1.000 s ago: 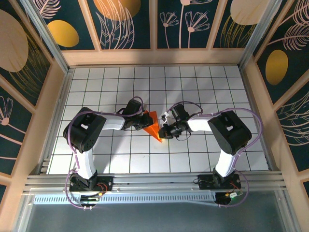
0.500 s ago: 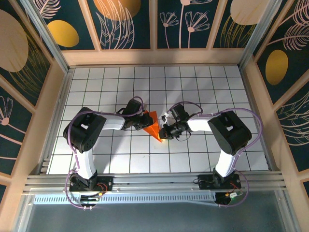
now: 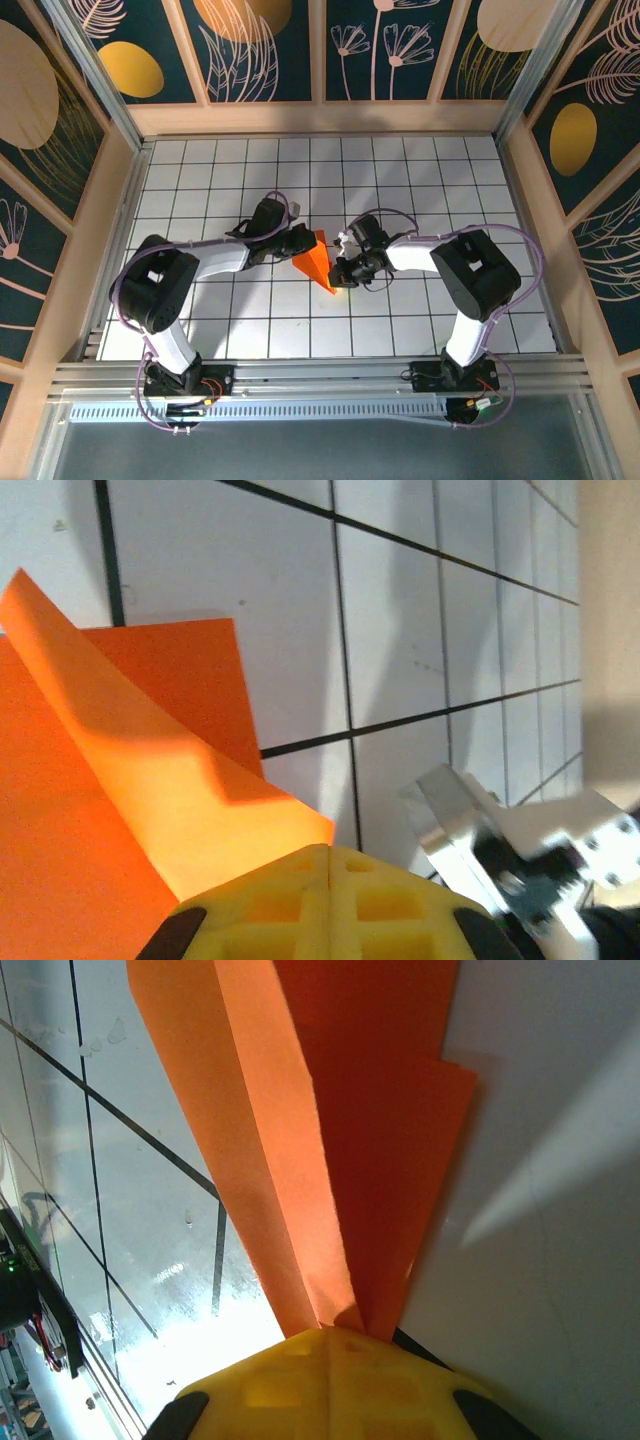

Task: Fold a paper plane with a square sheet of paper (fold left side to right side)
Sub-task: Fourth fold the wing at the center of the table.

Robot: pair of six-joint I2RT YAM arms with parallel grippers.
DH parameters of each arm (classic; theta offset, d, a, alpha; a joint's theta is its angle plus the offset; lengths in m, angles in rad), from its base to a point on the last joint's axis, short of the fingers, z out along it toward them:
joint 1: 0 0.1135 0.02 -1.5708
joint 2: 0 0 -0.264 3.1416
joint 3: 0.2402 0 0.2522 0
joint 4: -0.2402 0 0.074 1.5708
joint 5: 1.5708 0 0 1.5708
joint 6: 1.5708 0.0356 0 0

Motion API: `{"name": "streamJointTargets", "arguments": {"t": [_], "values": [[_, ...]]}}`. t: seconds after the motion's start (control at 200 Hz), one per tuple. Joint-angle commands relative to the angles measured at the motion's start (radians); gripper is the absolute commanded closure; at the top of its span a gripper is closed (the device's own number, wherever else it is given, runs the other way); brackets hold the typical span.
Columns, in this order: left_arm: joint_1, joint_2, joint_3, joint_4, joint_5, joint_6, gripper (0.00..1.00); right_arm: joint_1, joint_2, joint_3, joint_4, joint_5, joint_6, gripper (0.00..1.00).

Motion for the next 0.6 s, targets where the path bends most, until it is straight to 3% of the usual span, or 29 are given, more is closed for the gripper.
{"name": "streamJointTargets", "arguments": {"t": [0.0, 0.23, 0.596], "values": [[-0.005, -0.036, -0.074, 0.091, 0.057, -0.040, 0.97, 0.001, 0.050, -0.023, -0.111, 0.158, 0.009, 1.00], [-0.044, 0.015, -0.126, 0.253, 0.124, -0.102, 0.97, 0.001, 0.054, -0.020, -0.119, 0.176, 0.009, 1.00], [-0.047, 0.112, -0.094, 0.271, 0.118, -0.093, 0.98, 0.002, 0.061, -0.013, -0.142, 0.192, 0.000, 1.00]]}}
